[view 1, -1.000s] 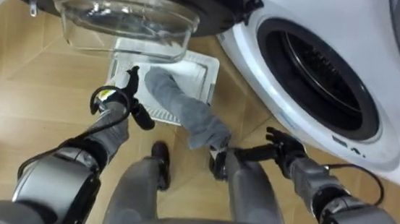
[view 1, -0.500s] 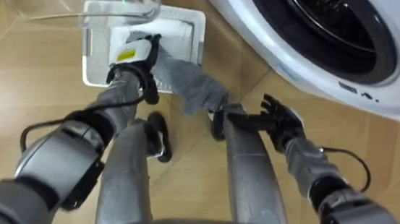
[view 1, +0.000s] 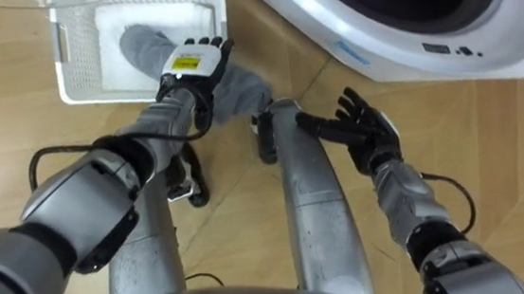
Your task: Put towel into washing machine
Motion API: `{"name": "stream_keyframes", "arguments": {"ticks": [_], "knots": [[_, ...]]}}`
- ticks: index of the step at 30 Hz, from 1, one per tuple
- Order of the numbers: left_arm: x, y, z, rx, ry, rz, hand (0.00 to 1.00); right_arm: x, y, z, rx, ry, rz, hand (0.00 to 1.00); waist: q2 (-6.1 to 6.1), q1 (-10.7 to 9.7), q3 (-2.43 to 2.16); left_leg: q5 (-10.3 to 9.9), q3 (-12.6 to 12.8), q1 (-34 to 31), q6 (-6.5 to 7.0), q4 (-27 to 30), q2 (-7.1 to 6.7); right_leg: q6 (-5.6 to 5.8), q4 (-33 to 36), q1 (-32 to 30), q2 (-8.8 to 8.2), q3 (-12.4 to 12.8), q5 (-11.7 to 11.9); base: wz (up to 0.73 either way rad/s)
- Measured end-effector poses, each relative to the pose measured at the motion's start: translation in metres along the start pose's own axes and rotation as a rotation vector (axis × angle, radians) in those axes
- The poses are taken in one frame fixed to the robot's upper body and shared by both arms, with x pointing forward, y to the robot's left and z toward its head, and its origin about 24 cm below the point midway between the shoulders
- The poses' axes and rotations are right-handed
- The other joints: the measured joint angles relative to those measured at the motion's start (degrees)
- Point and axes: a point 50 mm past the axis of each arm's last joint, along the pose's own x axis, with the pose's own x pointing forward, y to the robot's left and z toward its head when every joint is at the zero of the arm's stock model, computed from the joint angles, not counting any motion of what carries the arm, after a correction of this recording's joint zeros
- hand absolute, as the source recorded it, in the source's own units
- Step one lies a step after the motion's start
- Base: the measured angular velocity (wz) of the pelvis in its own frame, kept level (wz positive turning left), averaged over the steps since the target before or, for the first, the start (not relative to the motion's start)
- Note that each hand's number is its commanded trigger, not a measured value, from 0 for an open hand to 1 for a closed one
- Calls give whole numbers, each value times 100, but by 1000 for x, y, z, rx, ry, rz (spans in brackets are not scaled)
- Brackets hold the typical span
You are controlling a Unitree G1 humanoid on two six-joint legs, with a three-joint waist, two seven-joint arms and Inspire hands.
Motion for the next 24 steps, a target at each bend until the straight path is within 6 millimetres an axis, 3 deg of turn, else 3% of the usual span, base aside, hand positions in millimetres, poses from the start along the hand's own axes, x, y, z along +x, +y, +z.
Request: {"name": "stream_keyframes", "arguments": {"ticks": [3,6,7,8,9,16,24], "knots": [[1,2,0,30,-10,-2,0,0,2,1,7,-4,19,0,-3,-55,-2,-28,-88,-136,-72,68,14,-105,39,-88,7,-80,-1,0],[2,3,2,60,-21,-11,0,2,6,4,9,-15,47,0,-6,-135,-1,-59,-121,-232,-110,137,26,-134,125,-187,61,-87,-56,5],[2,4,2,61,-22,-12,6,2,6,5,8,-18,53,0,-6,-136,-1,-75,-123,-253,-122,152,41,-141,126,-208,69,-87,-59,-16],[2,4,2,62,-21,-20,64,2,7,5,7,-19,62,0,-7,-142,-1,-105,-123,-289,-116,188,89,-161,134,-241,73,-103,-69,-14],[3,4,2,72,-26,-26,100,3,8,6,8,-21,70,0,-15,-178,-4,-115,-118,-312,-110,193,89,-170,161,-282,69,-99,-78,-9],[4,8,4,125,-48,-40,100,5,15,10,-5,-33,106,0,-45,-296,1,-171,-138,-412,-152,201,127,-202,200,-389,108,-113,-164,-1],[6,12,0,148,-43,-76,100,5,16,10,-9,-30,114,0,-74,-295,-8,-215,-159,-417,-182,209,196,-233,194,-388,161,-146,-222,-2]]}}
